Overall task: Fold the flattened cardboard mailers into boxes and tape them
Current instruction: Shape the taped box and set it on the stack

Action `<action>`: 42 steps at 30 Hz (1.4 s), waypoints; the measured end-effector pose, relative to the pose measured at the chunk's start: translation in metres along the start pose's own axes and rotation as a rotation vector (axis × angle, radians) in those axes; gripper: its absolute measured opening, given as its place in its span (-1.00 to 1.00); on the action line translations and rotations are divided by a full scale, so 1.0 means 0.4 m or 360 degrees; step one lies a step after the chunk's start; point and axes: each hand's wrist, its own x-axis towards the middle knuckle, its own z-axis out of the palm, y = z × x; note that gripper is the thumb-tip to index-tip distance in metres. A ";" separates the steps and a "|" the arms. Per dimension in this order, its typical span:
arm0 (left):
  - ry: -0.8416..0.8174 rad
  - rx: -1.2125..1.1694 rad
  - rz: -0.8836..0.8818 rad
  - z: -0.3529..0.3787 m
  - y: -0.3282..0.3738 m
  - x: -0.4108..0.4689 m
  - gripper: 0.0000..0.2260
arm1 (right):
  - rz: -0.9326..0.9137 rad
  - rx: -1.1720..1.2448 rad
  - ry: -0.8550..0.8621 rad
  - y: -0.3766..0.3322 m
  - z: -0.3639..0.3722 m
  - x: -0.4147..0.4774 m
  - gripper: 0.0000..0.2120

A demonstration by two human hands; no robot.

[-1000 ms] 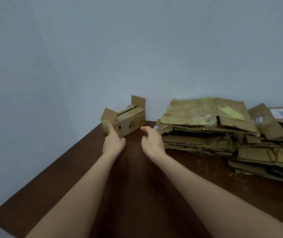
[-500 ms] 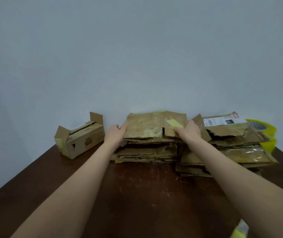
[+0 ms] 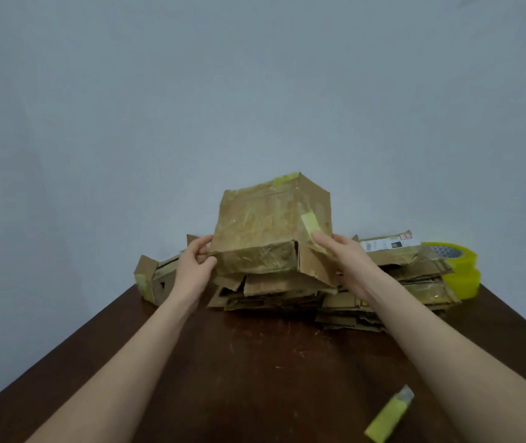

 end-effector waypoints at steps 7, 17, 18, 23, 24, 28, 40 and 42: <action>0.0026 -0.0150 0.0035 -0.062 -0.049 -0.240 -0.62 | -0.0112 -0.0321 -0.0129 0.136 0.006 -0.199 0.16; -0.0406 -0.0148 0.0000 -0.079 -0.060 -0.323 -0.07 | -0.0576 -0.0727 -0.0082 0.188 -0.003 -0.271 0.14; -0.0394 -0.0207 0.0035 -0.073 -0.043 -0.316 -0.08 | -0.0654 -0.0753 -0.0063 0.184 -0.001 -0.271 0.12; -0.0521 -0.0231 0.0142 -0.035 -0.026 -0.301 -0.34 | -0.0802 -0.0983 -0.0079 0.200 -0.029 -0.272 -0.10; -0.0552 -0.0216 0.0151 -0.028 -0.030 -0.302 -0.35 | -0.0792 -0.1047 -0.0083 0.202 -0.035 -0.270 -0.15; -0.0569 -0.0069 0.0156 -0.016 -0.035 -0.291 -0.26 | -0.0680 -0.1133 -0.0104 0.186 -0.043 -0.255 -0.22; -0.0333 0.0162 0.0155 -0.010 0.012 -0.198 -0.17 | -0.0495 -0.0937 -0.0100 0.155 -0.034 -0.227 -0.09; -0.0471 0.0180 0.0046 -0.008 0.023 -0.158 -0.02 | -0.0403 -0.0891 -0.0106 0.147 -0.031 -0.213 0.07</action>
